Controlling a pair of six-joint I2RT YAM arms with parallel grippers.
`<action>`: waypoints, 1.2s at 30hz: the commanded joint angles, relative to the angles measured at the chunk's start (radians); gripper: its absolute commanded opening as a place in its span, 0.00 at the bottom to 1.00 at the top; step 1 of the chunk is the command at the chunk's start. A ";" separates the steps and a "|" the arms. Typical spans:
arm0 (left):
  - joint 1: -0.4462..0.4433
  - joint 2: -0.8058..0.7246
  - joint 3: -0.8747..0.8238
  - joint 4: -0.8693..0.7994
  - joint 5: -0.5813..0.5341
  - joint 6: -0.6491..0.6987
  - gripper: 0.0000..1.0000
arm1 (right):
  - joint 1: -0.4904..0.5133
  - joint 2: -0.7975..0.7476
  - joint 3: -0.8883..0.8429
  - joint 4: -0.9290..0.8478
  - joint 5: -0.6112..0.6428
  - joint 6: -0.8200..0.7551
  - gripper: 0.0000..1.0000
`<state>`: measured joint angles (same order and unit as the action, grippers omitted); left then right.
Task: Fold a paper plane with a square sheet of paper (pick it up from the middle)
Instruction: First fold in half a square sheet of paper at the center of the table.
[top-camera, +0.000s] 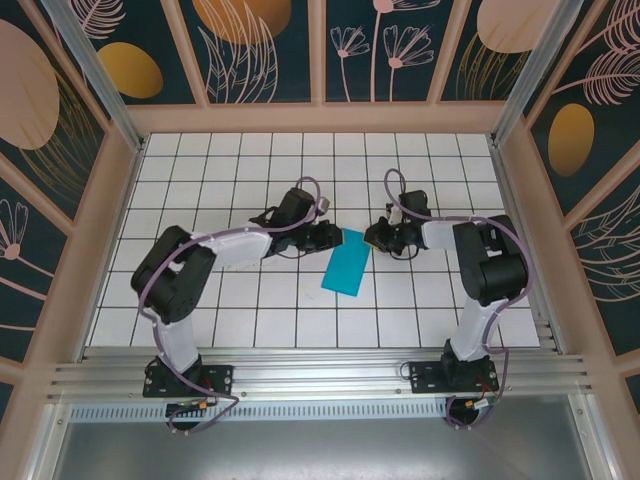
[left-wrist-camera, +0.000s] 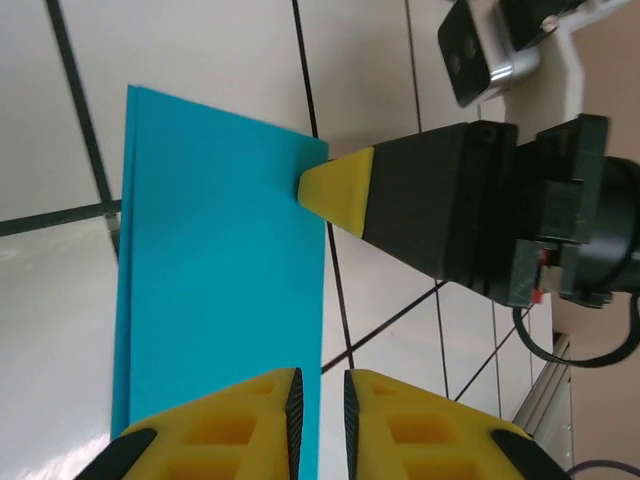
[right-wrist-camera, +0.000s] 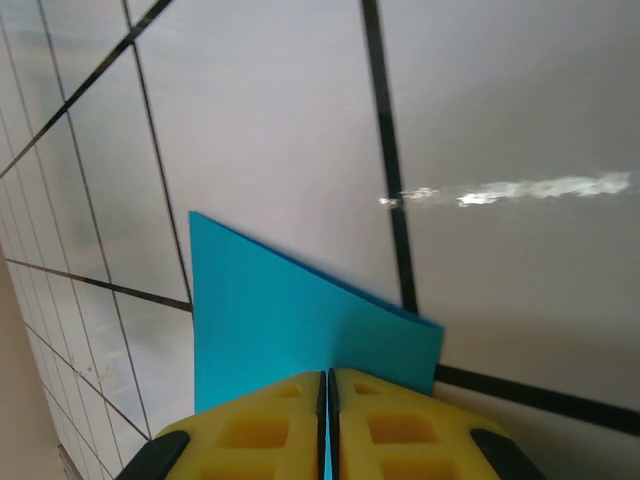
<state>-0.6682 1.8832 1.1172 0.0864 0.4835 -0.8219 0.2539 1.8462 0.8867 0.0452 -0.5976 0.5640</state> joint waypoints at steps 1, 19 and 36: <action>-0.007 0.074 0.064 0.003 0.027 -0.008 0.21 | -0.008 0.036 0.044 -0.017 -0.011 -0.029 0.13; -0.020 0.144 -0.007 -0.010 -0.001 -0.009 0.16 | -0.024 -0.003 0.126 -0.080 -0.062 -0.036 0.16; -0.019 0.139 -0.017 -0.039 -0.002 0.015 0.15 | -0.042 0.070 0.104 -0.125 0.057 -0.068 0.15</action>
<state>-0.6811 2.0300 1.1236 0.0868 0.4892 -0.8234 0.2237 1.9175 0.9985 -0.0223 -0.5957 0.5282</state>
